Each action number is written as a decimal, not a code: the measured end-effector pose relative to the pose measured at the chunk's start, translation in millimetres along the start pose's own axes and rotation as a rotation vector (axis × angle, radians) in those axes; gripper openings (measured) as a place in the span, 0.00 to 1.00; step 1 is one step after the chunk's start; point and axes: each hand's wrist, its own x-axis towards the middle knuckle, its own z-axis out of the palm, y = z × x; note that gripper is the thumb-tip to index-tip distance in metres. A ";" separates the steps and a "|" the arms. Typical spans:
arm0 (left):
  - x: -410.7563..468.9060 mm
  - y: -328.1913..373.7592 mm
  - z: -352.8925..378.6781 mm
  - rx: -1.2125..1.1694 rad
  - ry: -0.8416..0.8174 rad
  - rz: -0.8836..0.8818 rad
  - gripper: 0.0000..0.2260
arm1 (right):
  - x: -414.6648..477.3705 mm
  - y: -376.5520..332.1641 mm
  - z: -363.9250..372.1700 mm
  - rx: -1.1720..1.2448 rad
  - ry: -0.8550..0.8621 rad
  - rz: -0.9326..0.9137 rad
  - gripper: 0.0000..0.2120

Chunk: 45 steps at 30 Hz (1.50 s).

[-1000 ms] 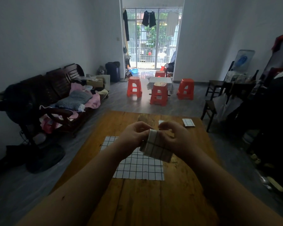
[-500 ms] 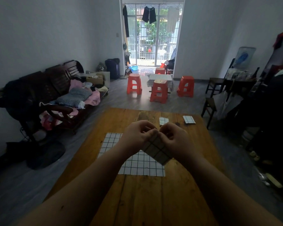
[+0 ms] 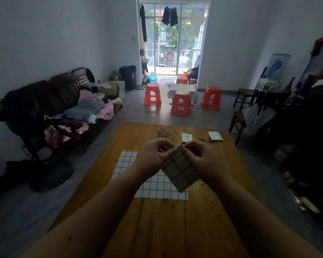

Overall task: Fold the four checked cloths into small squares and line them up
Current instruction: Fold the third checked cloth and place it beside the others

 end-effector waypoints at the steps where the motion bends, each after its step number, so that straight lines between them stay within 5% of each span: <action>1: 0.3 0.0 -0.8 0.000 -0.002 -0.003 0.02 | 0.4 0.7 -0.2 0.000 0.017 -0.003 0.03; 10: 4.7 -7.6 -8.1 0.121 -0.003 0.000 0.06 | 6.6 11.2 -6.4 0.051 0.105 0.005 0.02; 31: 18.3 3.3 -5.1 0.130 -0.141 -0.038 0.04 | 7.3 15.7 -10.3 0.076 0.022 0.065 0.03; 38: 28.3 15.2 7.5 0.138 0.005 0.025 0.03 | 9.3 10.0 -8.0 0.035 -0.020 0.055 0.06; 45: 27.2 8.4 -6.1 -0.056 0.099 -0.148 0.06 | 4.1 35.8 -15.5 0.044 -0.073 0.080 0.05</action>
